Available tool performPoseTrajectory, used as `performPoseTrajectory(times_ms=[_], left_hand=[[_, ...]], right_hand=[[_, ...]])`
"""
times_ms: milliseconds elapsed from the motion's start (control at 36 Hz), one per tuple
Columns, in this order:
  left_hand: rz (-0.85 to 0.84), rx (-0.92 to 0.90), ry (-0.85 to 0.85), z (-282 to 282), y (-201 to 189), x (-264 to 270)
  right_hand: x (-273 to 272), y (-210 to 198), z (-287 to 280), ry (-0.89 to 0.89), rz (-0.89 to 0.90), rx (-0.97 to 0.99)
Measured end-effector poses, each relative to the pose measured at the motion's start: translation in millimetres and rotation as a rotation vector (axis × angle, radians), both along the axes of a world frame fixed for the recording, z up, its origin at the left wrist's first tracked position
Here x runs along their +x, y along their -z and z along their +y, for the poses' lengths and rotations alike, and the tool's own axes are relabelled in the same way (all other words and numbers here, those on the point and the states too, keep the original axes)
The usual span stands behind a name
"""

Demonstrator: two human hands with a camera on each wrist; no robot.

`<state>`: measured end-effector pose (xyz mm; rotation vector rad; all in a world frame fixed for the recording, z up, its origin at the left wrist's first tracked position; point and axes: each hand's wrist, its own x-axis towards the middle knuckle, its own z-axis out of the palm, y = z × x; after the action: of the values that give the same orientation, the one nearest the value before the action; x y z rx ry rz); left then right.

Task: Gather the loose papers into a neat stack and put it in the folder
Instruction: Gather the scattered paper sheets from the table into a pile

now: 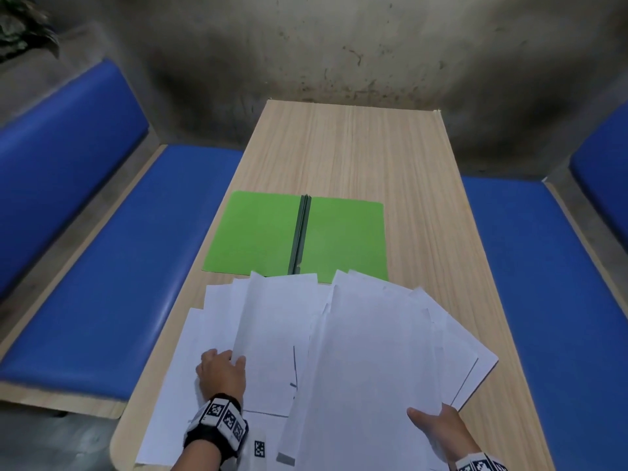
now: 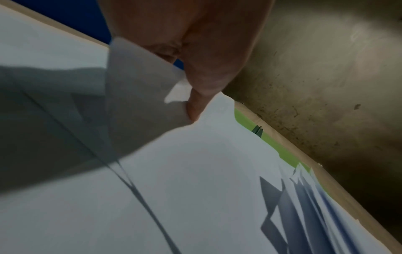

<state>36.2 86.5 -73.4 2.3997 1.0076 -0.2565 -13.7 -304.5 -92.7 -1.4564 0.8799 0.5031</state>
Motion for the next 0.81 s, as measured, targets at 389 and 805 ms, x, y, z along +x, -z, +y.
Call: performPoseTrajectory(times_ms=[389,805], left_hand=[[-0.144,-0.241,-0.257,8.7,-7.5,1.1],[-0.163,-0.349,-0.368,22.8,-33.6,-3.3]], right_hand=[[0.7,0.3,1.3,0.037,-0.020,0.022],[-0.8,-7.9,3.2,0.022,-0.052,0.024]])
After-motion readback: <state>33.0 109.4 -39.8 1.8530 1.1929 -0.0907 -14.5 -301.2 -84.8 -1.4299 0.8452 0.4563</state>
